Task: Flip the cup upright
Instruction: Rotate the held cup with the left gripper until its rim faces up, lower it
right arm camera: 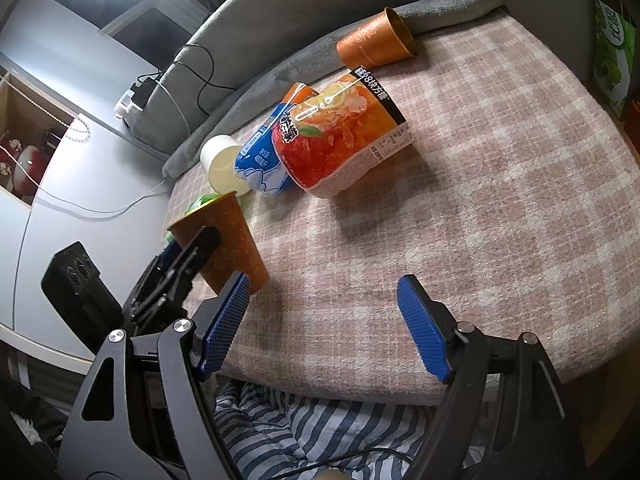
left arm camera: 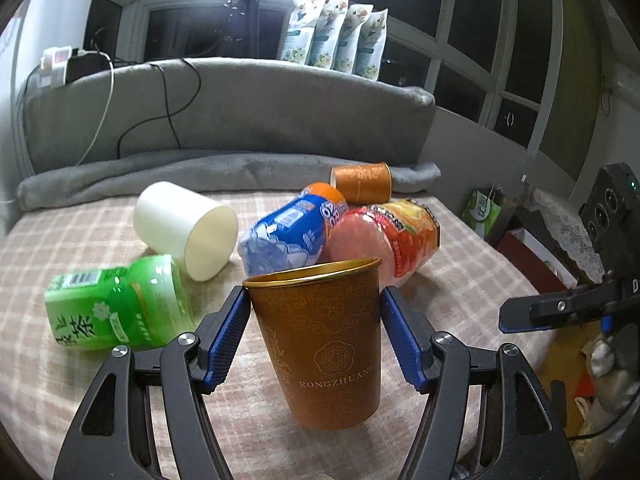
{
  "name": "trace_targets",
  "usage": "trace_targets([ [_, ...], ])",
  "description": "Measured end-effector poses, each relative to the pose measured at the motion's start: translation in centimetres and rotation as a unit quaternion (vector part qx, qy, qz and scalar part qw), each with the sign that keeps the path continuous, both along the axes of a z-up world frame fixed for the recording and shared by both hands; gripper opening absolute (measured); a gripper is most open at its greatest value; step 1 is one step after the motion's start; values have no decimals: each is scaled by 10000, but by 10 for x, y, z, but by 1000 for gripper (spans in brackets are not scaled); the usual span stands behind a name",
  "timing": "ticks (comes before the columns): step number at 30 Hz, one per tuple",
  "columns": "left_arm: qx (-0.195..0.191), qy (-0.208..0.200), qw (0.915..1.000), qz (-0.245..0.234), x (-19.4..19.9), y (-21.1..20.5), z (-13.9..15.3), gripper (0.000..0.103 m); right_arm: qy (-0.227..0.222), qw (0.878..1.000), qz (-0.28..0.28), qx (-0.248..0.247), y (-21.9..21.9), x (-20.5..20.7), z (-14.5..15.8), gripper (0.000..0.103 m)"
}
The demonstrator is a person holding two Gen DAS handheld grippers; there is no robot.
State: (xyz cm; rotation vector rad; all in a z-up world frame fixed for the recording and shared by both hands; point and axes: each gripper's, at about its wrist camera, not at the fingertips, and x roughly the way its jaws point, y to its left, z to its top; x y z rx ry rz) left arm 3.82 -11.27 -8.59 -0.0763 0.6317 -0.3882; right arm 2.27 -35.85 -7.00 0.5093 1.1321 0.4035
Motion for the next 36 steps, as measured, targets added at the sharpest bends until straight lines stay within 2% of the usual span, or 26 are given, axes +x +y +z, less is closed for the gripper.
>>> trace_targets([
  [5,32,93,10000,-17,-5,1,-8,67,9,10000,-17,1,-1,-1,0,79],
  [14,86,81,9997,-191,-23,3,-3,66,-34,10000,13,-1,2,-2,2,79],
  [19,45,232,9991,-355,-28,2,-4,65,-179,9998,59,-105,7,-4,8,79],
  [32,92,314,9984,-469,-42,5,-3,65,-687,9968,-23,-410,14,-21,25,79],
  [33,89,329,9983,-469,-42,6,-3,66,-703,9966,-17,-422,15,-22,26,79],
  [35,67,364,9981,-484,-44,8,-3,75,-735,9963,-11,-441,17,-25,28,79],
  [36,47,354,9982,-479,-45,9,-3,76,-759,9961,-2,-460,17,-26,29,79],
])
